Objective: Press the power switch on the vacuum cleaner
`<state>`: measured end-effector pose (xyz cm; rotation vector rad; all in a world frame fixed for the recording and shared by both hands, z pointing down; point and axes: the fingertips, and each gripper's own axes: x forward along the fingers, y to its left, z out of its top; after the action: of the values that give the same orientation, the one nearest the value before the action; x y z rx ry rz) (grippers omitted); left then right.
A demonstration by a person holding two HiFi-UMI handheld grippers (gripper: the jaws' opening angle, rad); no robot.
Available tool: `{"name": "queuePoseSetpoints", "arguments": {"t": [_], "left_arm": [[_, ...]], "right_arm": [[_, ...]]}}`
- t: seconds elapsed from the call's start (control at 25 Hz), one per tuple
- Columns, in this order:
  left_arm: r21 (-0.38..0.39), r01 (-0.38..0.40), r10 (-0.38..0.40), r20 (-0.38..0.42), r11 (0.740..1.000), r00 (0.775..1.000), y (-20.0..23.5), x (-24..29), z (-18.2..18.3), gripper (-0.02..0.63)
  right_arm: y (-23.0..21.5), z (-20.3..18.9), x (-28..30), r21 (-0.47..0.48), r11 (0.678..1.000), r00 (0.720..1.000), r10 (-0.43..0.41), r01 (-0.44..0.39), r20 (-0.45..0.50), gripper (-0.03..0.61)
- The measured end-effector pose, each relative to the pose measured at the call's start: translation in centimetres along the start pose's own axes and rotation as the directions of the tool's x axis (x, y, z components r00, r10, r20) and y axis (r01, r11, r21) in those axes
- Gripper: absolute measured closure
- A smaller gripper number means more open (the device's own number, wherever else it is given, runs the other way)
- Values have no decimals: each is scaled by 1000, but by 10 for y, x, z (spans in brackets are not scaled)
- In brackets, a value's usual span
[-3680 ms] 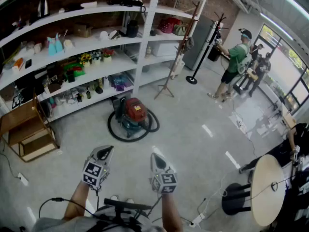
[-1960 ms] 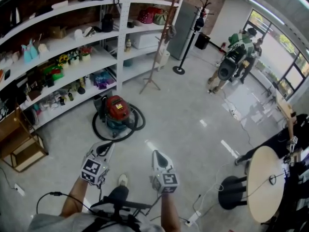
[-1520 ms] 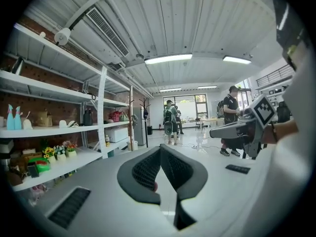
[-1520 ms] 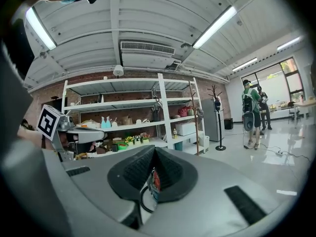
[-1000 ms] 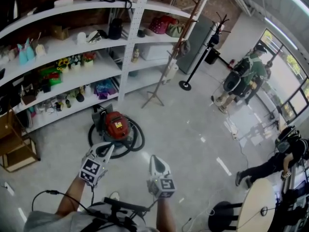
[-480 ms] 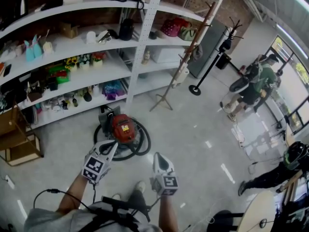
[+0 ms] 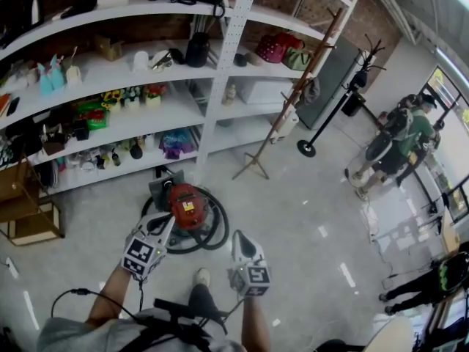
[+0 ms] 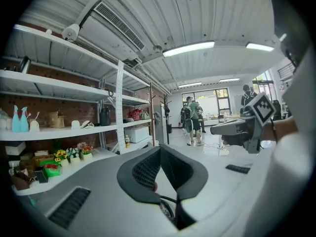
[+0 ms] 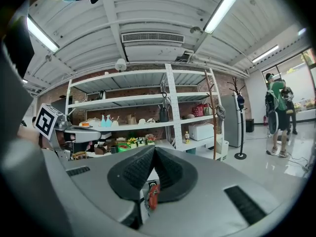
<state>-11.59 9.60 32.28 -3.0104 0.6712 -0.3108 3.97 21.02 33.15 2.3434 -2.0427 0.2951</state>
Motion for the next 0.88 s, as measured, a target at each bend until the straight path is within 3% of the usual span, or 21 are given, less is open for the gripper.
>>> {"name": "queuePoseSetpoints", "arguments": {"t": [0.52, 0.88], "left_arm": [[-40, -137, 135, -30, 990, 990, 22, 110, 15, 607], [-33, -267, 263, -93, 963, 960, 46, 152, 0, 607]], "right_arm": [[-90, 19, 93, 0, 990, 989, 139, -140, -56, 566], [-109, 14, 166, 0, 957, 950, 289, -291, -116, 567]]}}
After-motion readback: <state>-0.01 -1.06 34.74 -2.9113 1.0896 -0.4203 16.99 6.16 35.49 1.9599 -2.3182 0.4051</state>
